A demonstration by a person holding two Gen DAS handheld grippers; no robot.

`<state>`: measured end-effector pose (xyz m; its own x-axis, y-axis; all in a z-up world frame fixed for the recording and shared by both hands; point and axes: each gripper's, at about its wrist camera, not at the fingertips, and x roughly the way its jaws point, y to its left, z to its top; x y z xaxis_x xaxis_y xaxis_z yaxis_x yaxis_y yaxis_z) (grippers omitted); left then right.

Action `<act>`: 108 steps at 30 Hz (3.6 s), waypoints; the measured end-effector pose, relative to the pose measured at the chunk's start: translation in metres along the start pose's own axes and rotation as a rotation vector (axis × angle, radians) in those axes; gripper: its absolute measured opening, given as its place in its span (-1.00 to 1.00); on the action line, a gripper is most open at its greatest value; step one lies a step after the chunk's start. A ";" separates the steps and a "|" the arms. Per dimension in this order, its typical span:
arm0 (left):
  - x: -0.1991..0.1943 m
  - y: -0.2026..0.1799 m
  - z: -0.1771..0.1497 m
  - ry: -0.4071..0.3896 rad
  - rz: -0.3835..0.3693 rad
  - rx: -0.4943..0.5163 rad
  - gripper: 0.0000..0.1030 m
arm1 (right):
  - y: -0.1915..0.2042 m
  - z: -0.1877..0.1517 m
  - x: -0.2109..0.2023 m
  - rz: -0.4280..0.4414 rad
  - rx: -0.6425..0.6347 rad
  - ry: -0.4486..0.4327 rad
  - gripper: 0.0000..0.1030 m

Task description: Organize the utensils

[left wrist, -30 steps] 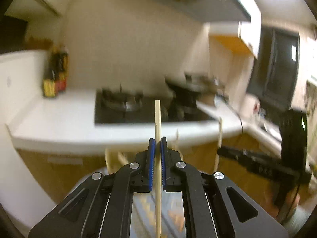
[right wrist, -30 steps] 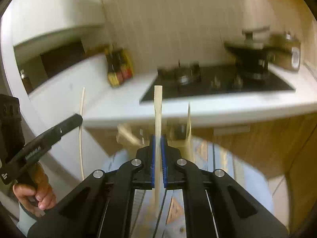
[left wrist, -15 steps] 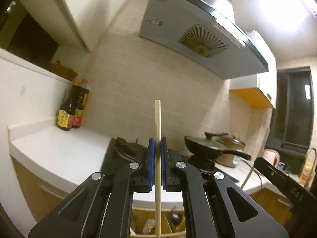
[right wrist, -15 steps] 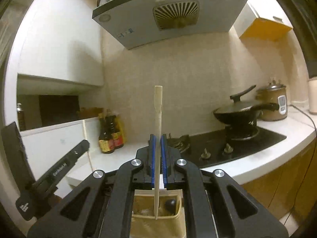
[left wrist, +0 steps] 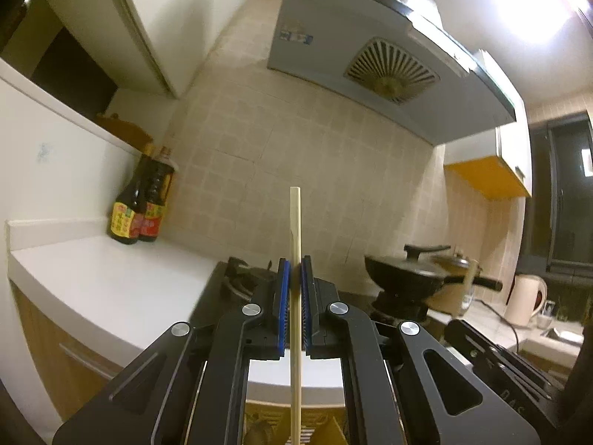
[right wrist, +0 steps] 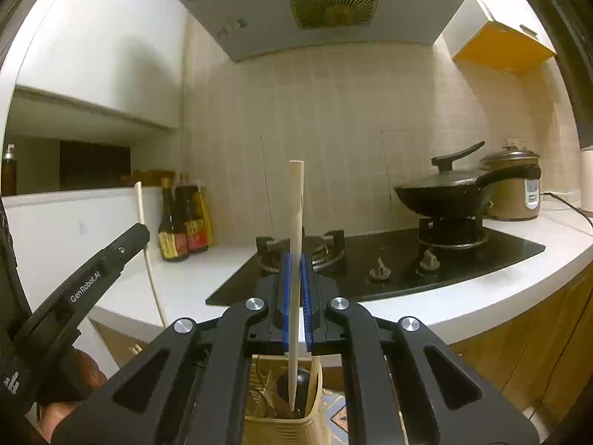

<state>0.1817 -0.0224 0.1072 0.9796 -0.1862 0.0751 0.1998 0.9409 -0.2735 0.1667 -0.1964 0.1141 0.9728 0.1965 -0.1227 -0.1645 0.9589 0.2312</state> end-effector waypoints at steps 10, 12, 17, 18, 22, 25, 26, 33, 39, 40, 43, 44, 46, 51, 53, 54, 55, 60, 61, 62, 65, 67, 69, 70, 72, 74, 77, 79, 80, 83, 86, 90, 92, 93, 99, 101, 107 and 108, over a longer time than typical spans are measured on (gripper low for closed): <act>0.001 0.008 -0.009 0.103 -0.050 -0.006 -0.47 | -0.016 -0.011 0.009 0.061 0.075 0.152 -0.83; -0.009 0.008 -0.004 0.112 -0.060 0.000 -0.25 | -0.021 -0.011 0.005 0.070 0.102 0.185 -0.78; -0.035 0.016 0.011 0.180 -0.106 -0.020 0.09 | -0.033 -0.015 -0.018 0.100 0.185 0.258 -0.57; -0.043 0.018 0.015 0.194 -0.118 -0.029 0.21 | -0.034 -0.015 -0.025 0.101 0.191 0.267 -0.34; -0.073 0.026 0.027 0.226 -0.129 -0.056 0.27 | -0.029 -0.017 -0.057 0.090 0.183 0.262 0.14; -0.097 0.031 0.030 0.240 -0.113 -0.066 0.31 | -0.020 -0.021 -0.078 0.095 0.161 0.277 0.14; -0.107 0.033 0.027 0.241 -0.104 -0.068 0.32 | -0.017 -0.023 -0.085 0.099 0.157 0.282 0.14; -0.149 0.031 -0.009 0.263 -0.007 0.024 0.32 | 0.010 -0.058 -0.114 0.072 0.044 0.299 0.29; -0.162 0.047 -0.055 0.267 0.070 0.012 0.46 | 0.030 -0.094 -0.121 0.010 -0.069 0.283 0.34; -0.162 0.048 -0.060 0.269 0.086 0.018 0.50 | 0.031 -0.099 -0.121 0.005 -0.080 0.280 0.39; -0.162 0.046 -0.079 0.265 0.145 0.079 0.57 | 0.032 -0.110 -0.120 -0.033 -0.105 0.256 0.53; -0.161 0.043 -0.084 0.259 0.167 0.109 0.59 | 0.032 -0.113 -0.120 -0.044 -0.103 0.244 0.55; -0.160 0.037 -0.093 0.251 0.201 0.173 0.70 | 0.029 -0.117 -0.117 -0.042 -0.082 0.247 0.62; -0.160 0.034 -0.101 0.228 0.249 0.245 0.74 | 0.021 -0.122 -0.117 -0.092 -0.079 0.205 0.80; -0.160 0.038 -0.101 0.233 0.265 0.236 0.75 | 0.018 -0.125 -0.115 -0.103 -0.082 0.205 0.81; -0.160 0.039 -0.099 0.232 0.271 0.228 0.75 | 0.016 -0.125 -0.115 -0.104 -0.084 0.210 0.82; -0.160 0.041 -0.098 0.231 0.273 0.216 0.75 | 0.014 -0.126 -0.114 -0.103 -0.083 0.216 0.82; -0.171 0.043 -0.094 0.185 0.278 0.206 0.75 | 0.006 -0.128 -0.110 -0.096 -0.048 0.245 0.83; -0.172 0.040 -0.094 0.179 0.279 0.218 0.78 | 0.005 -0.127 -0.110 -0.099 -0.047 0.242 0.83; -0.172 0.038 -0.094 0.179 0.280 0.228 0.80 | 0.005 -0.127 -0.110 -0.104 -0.051 0.236 0.84; -0.169 0.036 -0.096 0.199 0.263 0.243 0.81 | 0.007 -0.128 -0.110 -0.109 -0.068 0.229 0.84; -0.167 0.036 -0.097 0.210 0.262 0.243 0.81 | 0.011 -0.129 -0.109 -0.111 -0.088 0.231 0.84; -0.165 0.038 -0.097 0.220 0.268 0.234 0.81 | 0.013 -0.129 -0.111 -0.116 -0.100 0.222 0.84; -0.165 0.040 -0.097 0.223 0.272 0.227 0.81 | 0.014 -0.129 -0.112 -0.118 -0.105 0.217 0.84; -0.164 0.043 -0.096 0.228 0.276 0.211 0.81 | 0.015 -0.129 -0.112 -0.121 -0.112 0.210 0.84; -0.164 0.045 -0.097 0.237 0.273 0.200 0.81 | 0.016 -0.130 -0.112 -0.114 -0.119 0.213 0.84; -0.162 0.045 -0.098 0.247 0.268 0.202 0.81 | 0.019 -0.131 -0.112 -0.111 -0.129 0.214 0.84; -0.163 0.043 -0.099 0.247 0.267 0.207 0.81 | 0.020 -0.131 -0.114 -0.108 -0.133 0.212 0.84; -0.163 0.043 -0.099 0.249 0.266 0.209 0.81 | 0.020 -0.131 -0.114 -0.108 -0.136 0.212 0.84; -0.161 0.043 -0.099 0.256 0.269 0.208 0.81 | 0.022 -0.131 -0.114 -0.109 -0.141 0.212 0.84; -0.160 0.043 -0.100 0.265 0.275 0.206 0.85 | 0.022 -0.131 -0.114 -0.108 -0.141 0.213 0.84; -0.159 0.044 -0.100 0.268 0.279 0.206 0.85 | 0.023 -0.132 -0.113 -0.106 -0.145 0.217 0.84; -0.160 0.044 -0.100 0.268 0.280 0.205 0.85 | 0.024 -0.132 -0.112 -0.105 -0.147 0.218 0.84; -0.159 0.044 -0.100 0.269 0.280 0.203 0.85 | 0.024 -0.132 -0.112 -0.106 -0.147 0.219 0.84; -0.159 0.045 -0.100 0.275 0.282 0.200 0.85 | 0.024 -0.132 -0.112 -0.106 -0.144 0.223 0.84; -0.159 0.045 -0.100 0.274 0.281 0.200 0.85 | 0.024 -0.131 -0.112 -0.106 -0.145 0.223 0.84; -0.156 0.047 -0.101 0.280 0.280 0.199 0.85 | 0.024 -0.131 -0.112 -0.107 -0.144 0.223 0.84; -0.156 0.047 -0.101 0.280 0.280 0.199 0.85 | 0.024 -0.131 -0.112 -0.107 -0.144 0.223 0.84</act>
<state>0.0402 0.0226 -0.0143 0.9684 0.0400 -0.2460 -0.0549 0.9970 -0.0541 0.0325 -0.1684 0.0066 0.9286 0.1178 -0.3518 -0.1000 0.9926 0.0682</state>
